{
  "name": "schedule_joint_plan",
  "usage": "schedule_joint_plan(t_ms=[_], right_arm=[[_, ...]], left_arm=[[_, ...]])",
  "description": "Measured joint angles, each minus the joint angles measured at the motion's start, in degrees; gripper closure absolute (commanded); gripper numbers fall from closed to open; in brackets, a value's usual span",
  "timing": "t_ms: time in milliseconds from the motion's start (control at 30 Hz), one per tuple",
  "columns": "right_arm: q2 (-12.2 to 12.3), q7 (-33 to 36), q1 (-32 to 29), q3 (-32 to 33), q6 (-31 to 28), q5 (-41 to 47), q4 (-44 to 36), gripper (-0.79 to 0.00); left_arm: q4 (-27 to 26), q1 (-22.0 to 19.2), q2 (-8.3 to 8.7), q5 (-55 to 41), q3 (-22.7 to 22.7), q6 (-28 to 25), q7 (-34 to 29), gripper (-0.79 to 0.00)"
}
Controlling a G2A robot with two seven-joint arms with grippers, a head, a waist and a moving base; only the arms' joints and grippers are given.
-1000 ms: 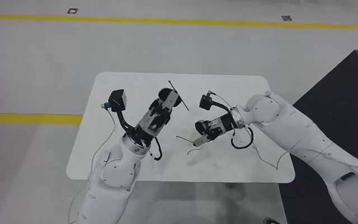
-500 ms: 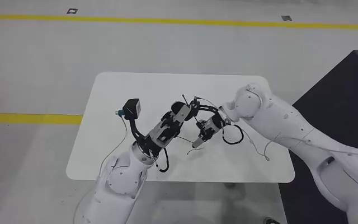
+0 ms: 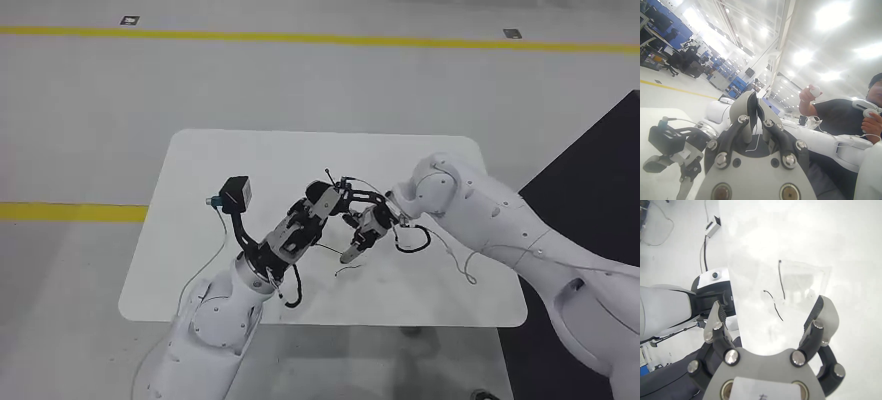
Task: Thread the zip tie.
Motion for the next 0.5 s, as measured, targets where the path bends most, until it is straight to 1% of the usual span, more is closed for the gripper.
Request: schedule_joint_plan(t_ms=[167, 367, 500], right_arm=[[-0.1, -0.8, -0.9, -0.2, -0.8, -2.2, -2.7, -0.785], [-1.7, 1.0, -1.2, -0.2, 1.0, 0.8, 1.4, -0.785], [-3.2, 2.0, -1.4, -0.2, 2.0, 0.4, 4.1, -0.785]], left_arm=[[0.0, 0.0, 0.0, 0.0, 0.0, 0.0, 0.0, 0.0], [0.0, 0.0, 0.0, 0.0, 0.0, 0.0, 0.0, 0.0], [0.0, 0.0, 0.0, 0.0, 0.0, 0.0, 0.0, 0.0]])
